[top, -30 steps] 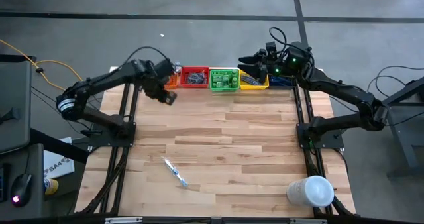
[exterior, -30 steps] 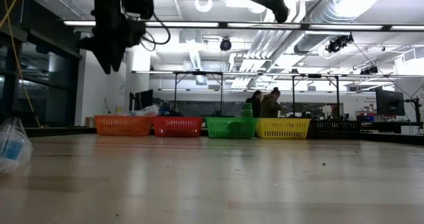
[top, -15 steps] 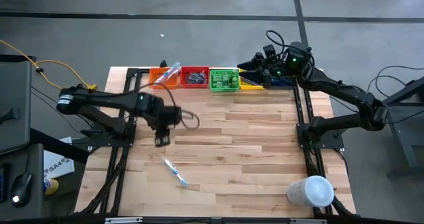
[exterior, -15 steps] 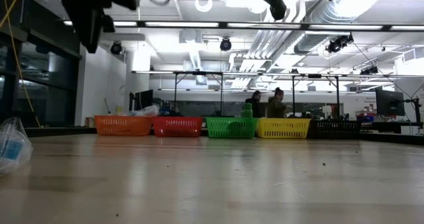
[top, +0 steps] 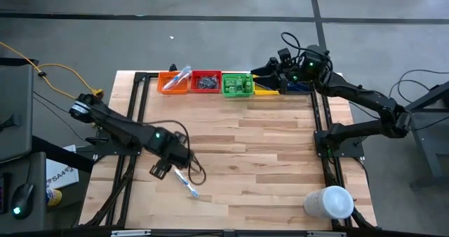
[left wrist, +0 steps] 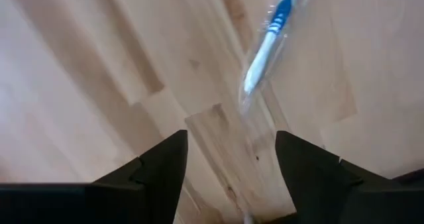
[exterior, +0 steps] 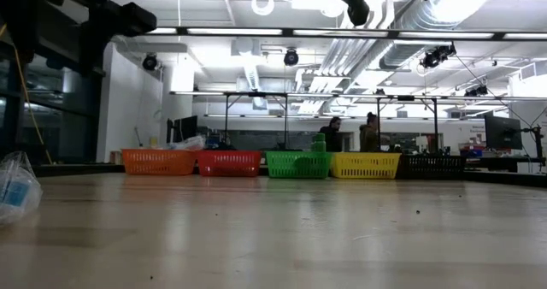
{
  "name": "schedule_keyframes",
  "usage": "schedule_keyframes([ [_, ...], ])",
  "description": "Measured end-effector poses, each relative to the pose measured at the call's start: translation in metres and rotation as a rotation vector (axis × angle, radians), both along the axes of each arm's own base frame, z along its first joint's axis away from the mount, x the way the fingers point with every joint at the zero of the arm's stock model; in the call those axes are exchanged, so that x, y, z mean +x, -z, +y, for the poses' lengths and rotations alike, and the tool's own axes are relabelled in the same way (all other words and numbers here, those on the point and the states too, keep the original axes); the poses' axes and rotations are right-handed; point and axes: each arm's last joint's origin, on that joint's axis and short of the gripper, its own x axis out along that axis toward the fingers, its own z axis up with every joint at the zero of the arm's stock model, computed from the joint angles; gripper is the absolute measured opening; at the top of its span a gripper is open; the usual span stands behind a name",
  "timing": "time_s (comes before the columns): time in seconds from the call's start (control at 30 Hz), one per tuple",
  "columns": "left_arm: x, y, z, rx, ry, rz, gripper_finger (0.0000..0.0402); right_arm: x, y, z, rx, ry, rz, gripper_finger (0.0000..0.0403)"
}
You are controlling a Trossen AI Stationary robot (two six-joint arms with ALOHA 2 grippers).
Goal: Pick & Place Travel size toiletries
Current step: Put the dark blue toothbrush into the orange bin
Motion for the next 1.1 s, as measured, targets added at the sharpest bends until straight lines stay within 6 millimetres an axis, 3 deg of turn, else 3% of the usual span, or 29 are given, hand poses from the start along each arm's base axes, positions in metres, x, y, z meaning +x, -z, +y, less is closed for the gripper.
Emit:
schedule_keyframes([
  [0.37,0.024,0.051,-0.038,0.038,0.212,0.073,0.0232,0.007,0.0,0.013,0.003,-0.022,0.0,0.0295],
  [0.6,0.015,0.09,-0.036,-0.008,0.206,0.078,0.0232,0.012,0.0,0.021,0.012,-0.009,0.001,0.0295],
  [0.8,0.011,0.109,-0.043,-0.066,0.28,0.016,0.0232,0.015,0.001,0.026,0.017,0.01,0.007,0.0295],
  [0.93,0.006,0.118,-0.043,0.013,0.303,-0.013,0.0229,0.017,0.004,0.03,0.032,0.018,0.039,0.0295],
  [1.1,0.005,0.123,-0.041,0.009,0.296,-0.029,0.0197,0.018,0.005,0.032,0.036,0.012,0.048,0.0295],
])
